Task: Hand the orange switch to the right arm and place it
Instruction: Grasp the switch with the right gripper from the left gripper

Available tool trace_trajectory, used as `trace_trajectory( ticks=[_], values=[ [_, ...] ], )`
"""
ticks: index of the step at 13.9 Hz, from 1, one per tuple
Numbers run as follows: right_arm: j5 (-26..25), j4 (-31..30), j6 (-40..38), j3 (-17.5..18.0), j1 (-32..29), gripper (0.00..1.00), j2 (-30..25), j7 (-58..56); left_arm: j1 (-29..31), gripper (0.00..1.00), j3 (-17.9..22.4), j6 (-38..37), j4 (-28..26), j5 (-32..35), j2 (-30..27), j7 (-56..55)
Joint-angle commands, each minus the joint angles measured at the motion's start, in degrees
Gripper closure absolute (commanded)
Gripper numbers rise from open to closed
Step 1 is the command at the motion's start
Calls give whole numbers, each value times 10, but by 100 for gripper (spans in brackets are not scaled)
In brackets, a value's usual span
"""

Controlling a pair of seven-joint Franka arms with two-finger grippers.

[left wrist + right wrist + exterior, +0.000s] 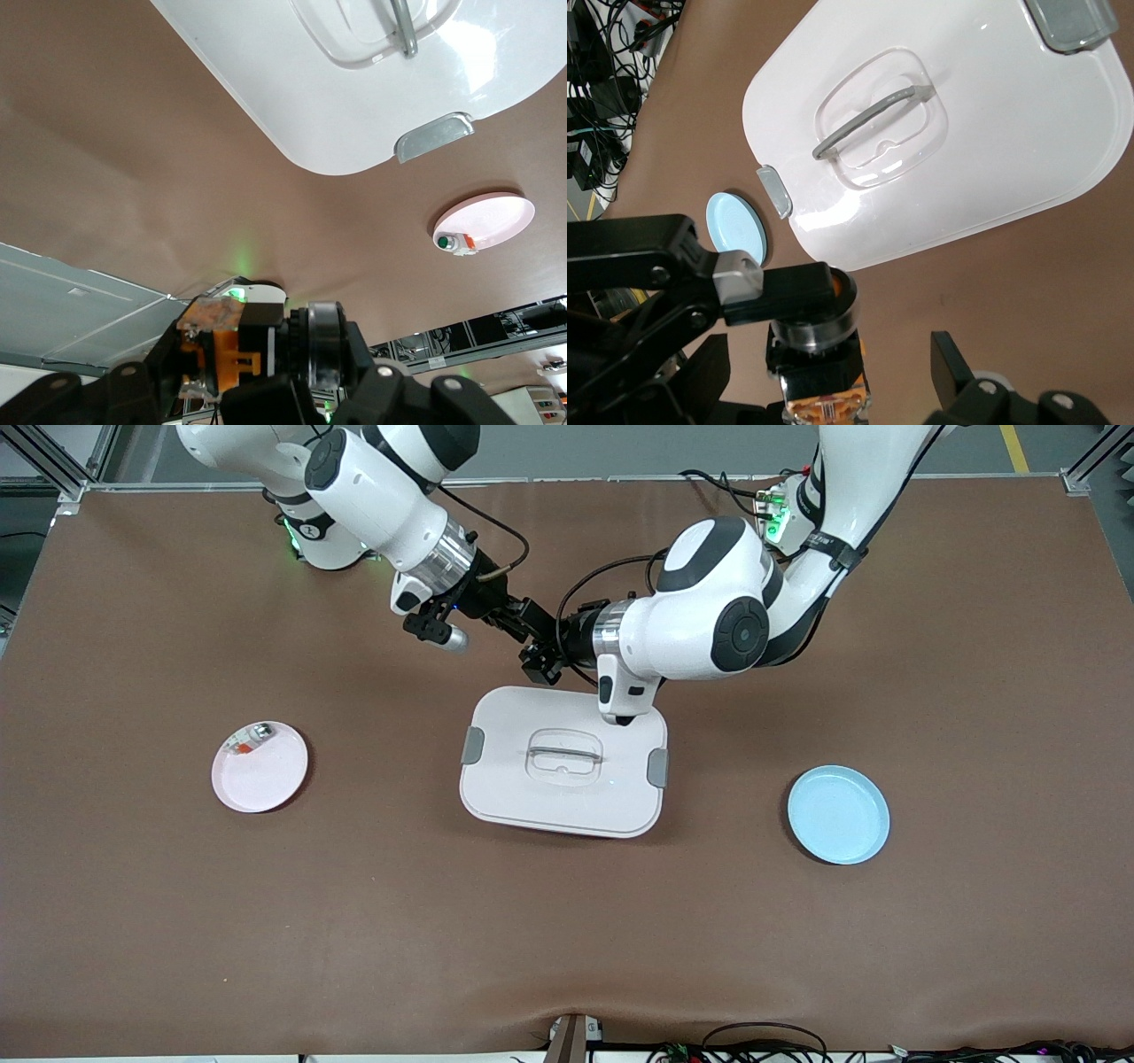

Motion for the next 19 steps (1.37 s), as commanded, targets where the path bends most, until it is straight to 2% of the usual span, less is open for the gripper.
trace_trajectory(
  ticks=[1,5,8,10,12,13,14,15,19],
  values=[
    [12,12,4,-6,14,4,14,6,-7,100,0,4,14,-1,5,-13],
    [12,12,4,-6,14,58,14,6,-7,100,0,4,14,-1,5,-13],
    [12,13,4,-6,14,89,14,6,-7,100,0,4,14,0,5,-13],
    [12,15,3,-6,14,98,14,6,-7,100,0,4,14,-1,5,-13],
    [12,17,0,-6,14,98,14,6,-6,100,0,4,14,0,5,-13],
    [12,17,-1,-6,14,98,14,5,-6,94,0,4,14,0,4,-12],
    [12,17,-2,-6,14,98,14,5,-5,64,0,4,14,-1,4,-9],
    [12,19,-2,-6,14,98,14,5,-5,1,1,4,14,0,4,-6],
    [12,24,-4,-6,11,98,14,2,-2,0,7,4,14,4,0,-7]
  ],
)
